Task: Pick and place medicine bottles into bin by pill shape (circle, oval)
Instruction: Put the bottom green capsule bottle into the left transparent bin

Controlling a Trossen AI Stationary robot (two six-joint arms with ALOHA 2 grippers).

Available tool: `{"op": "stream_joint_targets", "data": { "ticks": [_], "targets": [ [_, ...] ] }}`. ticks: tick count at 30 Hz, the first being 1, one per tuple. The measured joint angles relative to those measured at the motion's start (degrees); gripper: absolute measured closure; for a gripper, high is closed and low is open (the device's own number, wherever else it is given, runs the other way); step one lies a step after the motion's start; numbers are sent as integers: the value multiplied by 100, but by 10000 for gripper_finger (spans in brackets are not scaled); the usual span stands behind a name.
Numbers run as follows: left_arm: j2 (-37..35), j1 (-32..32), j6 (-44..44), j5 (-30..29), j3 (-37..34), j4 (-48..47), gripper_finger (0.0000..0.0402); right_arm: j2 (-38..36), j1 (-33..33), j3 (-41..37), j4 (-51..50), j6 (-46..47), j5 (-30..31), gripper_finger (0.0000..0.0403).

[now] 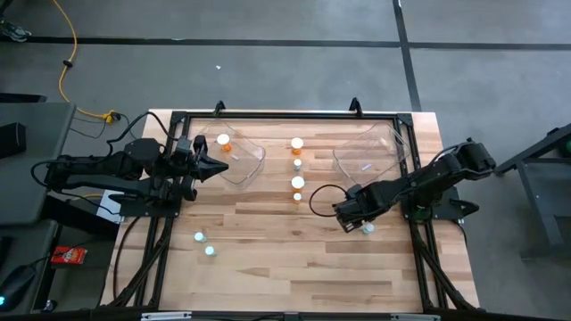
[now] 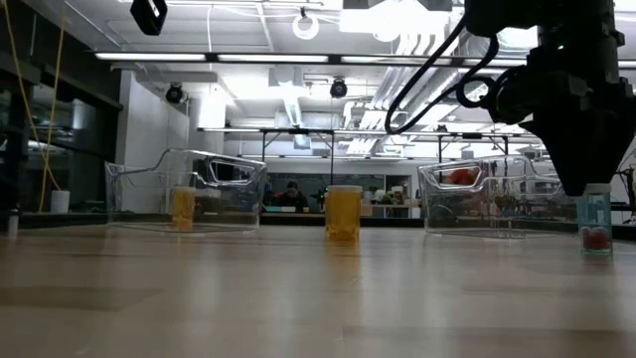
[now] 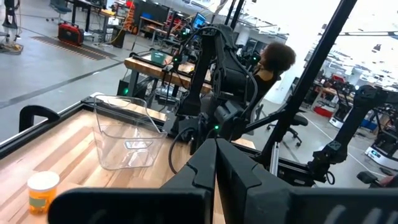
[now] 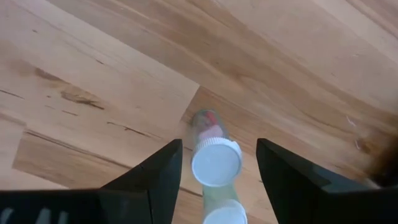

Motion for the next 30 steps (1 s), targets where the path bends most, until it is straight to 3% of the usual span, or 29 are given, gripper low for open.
{"op": "stream_joint_targets", "data": {
  "ticks": [20,30],
  "targets": [
    [0,0,-2,-20,0,-2,401,0,-20,0,109,-44,-115,206],
    [0,0,5,-20,0,-4,401,0,-20,0,110,-1,-115,273]
  ]
}}
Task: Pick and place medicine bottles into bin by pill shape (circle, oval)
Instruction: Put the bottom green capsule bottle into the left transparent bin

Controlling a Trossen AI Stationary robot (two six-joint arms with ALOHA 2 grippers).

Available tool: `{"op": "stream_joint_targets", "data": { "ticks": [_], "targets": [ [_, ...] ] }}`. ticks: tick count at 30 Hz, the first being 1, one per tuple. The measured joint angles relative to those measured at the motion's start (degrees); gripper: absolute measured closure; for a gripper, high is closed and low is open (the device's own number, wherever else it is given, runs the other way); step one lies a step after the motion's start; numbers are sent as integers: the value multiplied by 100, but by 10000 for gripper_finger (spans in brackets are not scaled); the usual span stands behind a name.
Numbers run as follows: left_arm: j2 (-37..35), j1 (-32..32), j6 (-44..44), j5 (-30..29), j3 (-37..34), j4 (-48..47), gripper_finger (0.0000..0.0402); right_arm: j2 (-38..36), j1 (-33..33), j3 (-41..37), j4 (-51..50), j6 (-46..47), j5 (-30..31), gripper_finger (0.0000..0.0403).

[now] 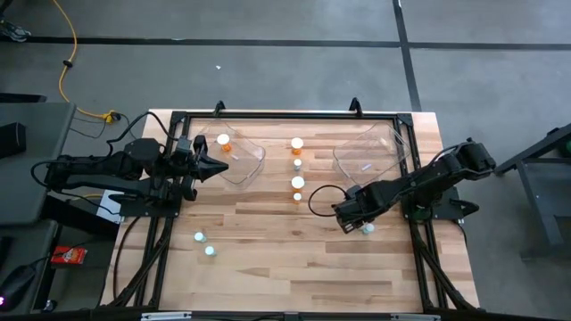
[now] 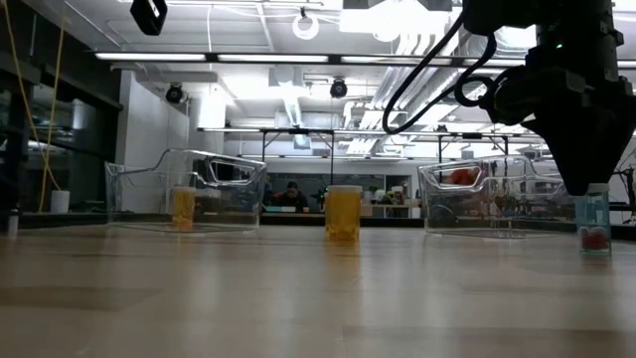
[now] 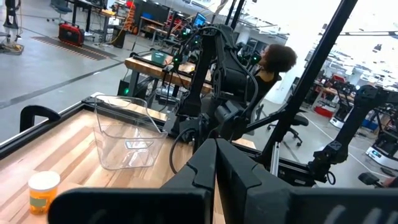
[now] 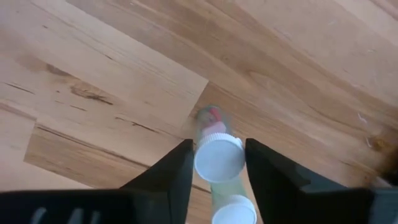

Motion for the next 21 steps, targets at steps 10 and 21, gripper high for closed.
{"op": "stream_joint_targets", "data": {
  "ticks": [10,21],
  "targets": [
    [0,-2,95,2,0,46,401,-2,0,188,-280,-372,5,302],
    [258,4,564,-326,71,448,365,-4,-326,2251,-1014,-2931,1182,304]
  ]
}}
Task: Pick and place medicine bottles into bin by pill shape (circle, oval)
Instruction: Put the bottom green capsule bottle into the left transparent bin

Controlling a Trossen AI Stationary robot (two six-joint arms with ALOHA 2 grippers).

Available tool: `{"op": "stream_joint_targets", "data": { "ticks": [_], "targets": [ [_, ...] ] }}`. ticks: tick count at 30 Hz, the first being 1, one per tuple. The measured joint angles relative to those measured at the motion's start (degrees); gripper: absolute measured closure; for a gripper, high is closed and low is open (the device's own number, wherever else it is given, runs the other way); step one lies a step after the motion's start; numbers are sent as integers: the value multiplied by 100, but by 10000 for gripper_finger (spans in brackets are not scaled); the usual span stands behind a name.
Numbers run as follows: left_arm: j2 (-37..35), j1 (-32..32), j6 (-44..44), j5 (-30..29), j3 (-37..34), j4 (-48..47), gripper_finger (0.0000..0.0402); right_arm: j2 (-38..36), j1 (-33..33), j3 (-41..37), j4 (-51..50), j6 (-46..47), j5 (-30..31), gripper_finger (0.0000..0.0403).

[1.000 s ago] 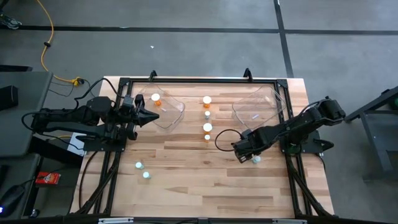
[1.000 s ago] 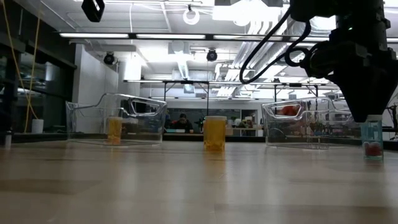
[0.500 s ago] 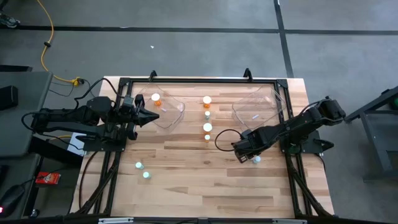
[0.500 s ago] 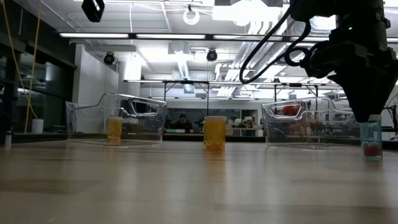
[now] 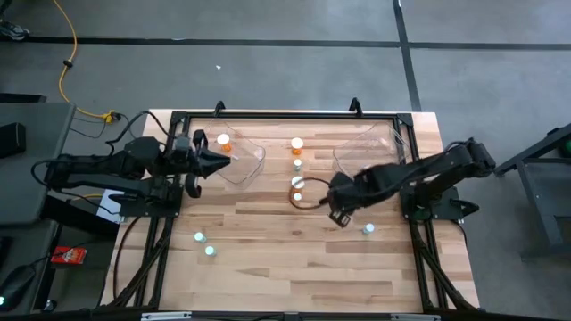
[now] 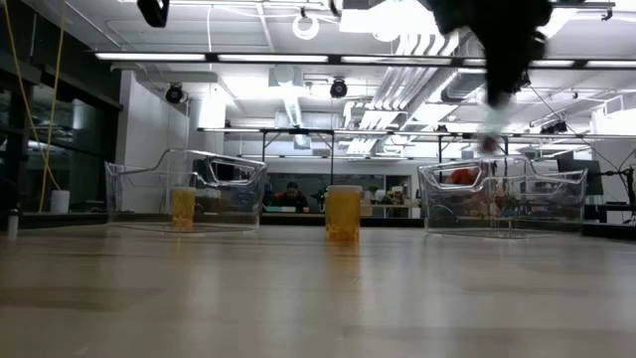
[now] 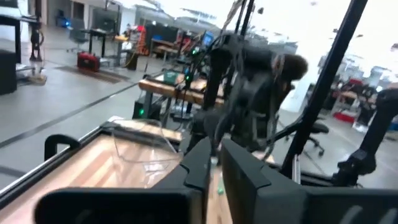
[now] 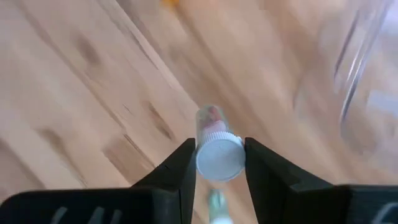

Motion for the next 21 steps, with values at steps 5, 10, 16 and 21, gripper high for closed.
{"op": "stream_joint_targets", "data": {
  "ticks": [5,10,16,21],
  "targets": [
    [558,0,114,89,274,-274,304,0,-465,854,253,-1195,221,304],
    [1399,0,186,224,671,-453,240,0,-875,1396,791,-2050,159,304],
    [2540,0,181,263,1197,-444,189,326,-1063,1923,1165,-2820,-311,304],
    [3435,0,221,313,1671,-438,173,874,-1063,2442,1161,-3512,-735,304]
  ]
}}
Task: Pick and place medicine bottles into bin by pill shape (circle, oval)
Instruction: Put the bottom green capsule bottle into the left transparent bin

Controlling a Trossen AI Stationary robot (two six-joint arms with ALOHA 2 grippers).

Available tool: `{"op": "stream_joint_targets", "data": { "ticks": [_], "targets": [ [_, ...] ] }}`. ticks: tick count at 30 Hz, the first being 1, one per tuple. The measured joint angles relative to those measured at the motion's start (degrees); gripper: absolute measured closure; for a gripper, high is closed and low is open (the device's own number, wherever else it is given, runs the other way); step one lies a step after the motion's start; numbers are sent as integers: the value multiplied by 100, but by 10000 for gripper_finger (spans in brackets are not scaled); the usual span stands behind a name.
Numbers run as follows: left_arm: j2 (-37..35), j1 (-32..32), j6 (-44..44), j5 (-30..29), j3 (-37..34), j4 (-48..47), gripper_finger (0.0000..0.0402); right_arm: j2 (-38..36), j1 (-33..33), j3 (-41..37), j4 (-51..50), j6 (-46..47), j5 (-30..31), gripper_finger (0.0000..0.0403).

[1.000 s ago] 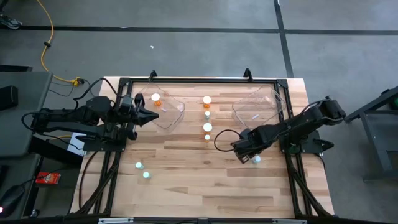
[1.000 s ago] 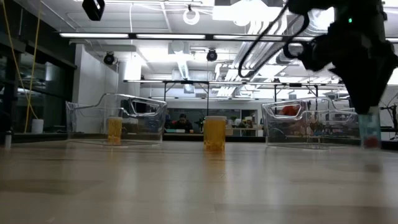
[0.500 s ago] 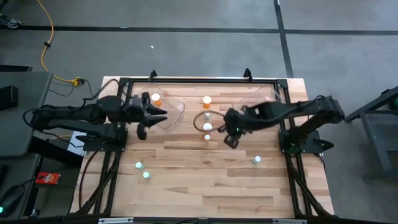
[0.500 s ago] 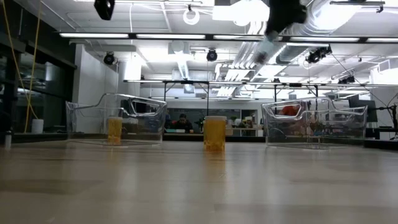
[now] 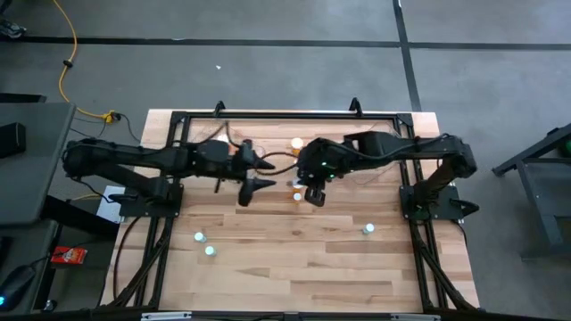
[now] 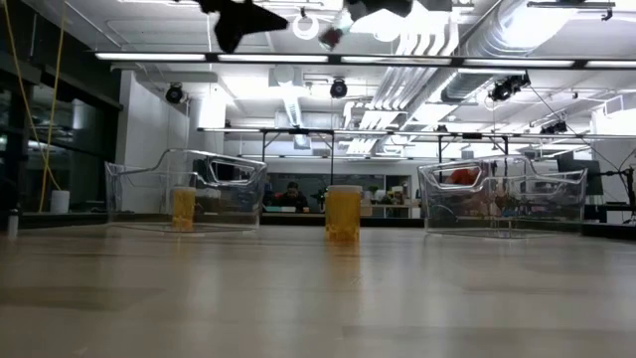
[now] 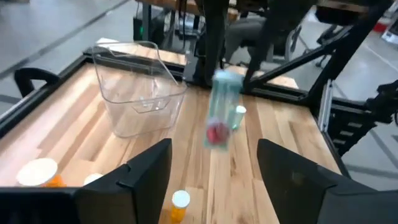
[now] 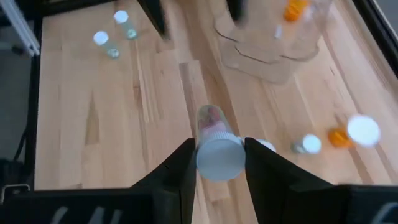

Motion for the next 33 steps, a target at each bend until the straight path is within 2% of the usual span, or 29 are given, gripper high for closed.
{"op": "stream_joint_targets", "data": {
  "ticks": [5,10,13,17,21,33],
  "targets": [
    [492,0,170,313,321,5,172,410,1,488,-98,-580,-12,304],
    [534,11,258,403,362,-15,172,464,-37,721,-136,-884,-40,304],
    [536,24,261,466,362,66,172,466,-82,813,-126,-958,-291,304],
    [556,78,106,726,362,403,172,484,-124,841,8,-1077,-674,304],
    [595,81,61,933,359,536,172,499,-124,841,125,-1209,-681,304],
    [639,81,59,943,358,288,172,486,-126,841,341,-1357,-681,304]
  ]
}}
